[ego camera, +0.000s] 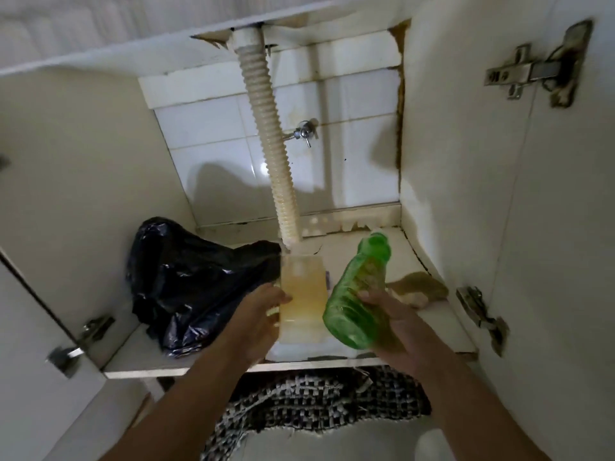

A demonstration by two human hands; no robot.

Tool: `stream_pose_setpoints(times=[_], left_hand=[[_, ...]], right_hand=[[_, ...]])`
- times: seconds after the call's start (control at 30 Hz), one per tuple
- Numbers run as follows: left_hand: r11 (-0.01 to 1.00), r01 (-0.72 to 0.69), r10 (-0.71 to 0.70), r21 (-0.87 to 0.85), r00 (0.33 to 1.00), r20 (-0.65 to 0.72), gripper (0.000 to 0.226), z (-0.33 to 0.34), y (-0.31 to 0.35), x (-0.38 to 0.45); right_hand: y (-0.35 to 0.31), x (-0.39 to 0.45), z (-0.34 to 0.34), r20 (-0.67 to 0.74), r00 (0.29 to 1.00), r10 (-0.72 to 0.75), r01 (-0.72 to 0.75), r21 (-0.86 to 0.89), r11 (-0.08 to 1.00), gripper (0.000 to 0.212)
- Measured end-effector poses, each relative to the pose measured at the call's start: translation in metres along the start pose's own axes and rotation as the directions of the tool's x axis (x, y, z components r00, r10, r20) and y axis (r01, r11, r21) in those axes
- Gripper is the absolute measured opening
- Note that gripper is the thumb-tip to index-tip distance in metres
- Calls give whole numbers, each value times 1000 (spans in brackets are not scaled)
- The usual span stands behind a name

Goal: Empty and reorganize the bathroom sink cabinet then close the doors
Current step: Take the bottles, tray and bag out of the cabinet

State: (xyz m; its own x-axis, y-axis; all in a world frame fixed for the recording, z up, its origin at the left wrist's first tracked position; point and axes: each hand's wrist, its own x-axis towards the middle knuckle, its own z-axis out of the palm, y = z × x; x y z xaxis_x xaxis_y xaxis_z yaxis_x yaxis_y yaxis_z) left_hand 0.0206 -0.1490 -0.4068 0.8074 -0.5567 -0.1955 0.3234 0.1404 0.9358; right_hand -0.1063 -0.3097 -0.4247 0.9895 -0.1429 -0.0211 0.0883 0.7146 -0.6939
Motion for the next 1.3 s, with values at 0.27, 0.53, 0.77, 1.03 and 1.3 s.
stream_pose_setpoints(times=[0.27,0.53,0.77,1.03,1.3], left_hand=[[941,224,-159,-252,954,253,58,-30,-46,-44],[966,230,-180,-120,928,328,57,-38,-44,-51],[931,228,-316,287,896,313,54,-64,-74,-57],[792,225,-272,568,962,-2,113,-98,-159,-54],[748,192,-153,636,981,-117,75,-97,-183,-66]], right_hand=[[15,-48,26,37,975,220,-191,-373,908,82],[17,-62,52,-254,949,185,-293,-507,811,35],[46,-58,36,-432,898,84,-389,-689,612,30],[119,-56,-12,-579,808,107,-585,-766,267,37],[162,-71,-48,-591,804,65,-595,-800,79,47]])
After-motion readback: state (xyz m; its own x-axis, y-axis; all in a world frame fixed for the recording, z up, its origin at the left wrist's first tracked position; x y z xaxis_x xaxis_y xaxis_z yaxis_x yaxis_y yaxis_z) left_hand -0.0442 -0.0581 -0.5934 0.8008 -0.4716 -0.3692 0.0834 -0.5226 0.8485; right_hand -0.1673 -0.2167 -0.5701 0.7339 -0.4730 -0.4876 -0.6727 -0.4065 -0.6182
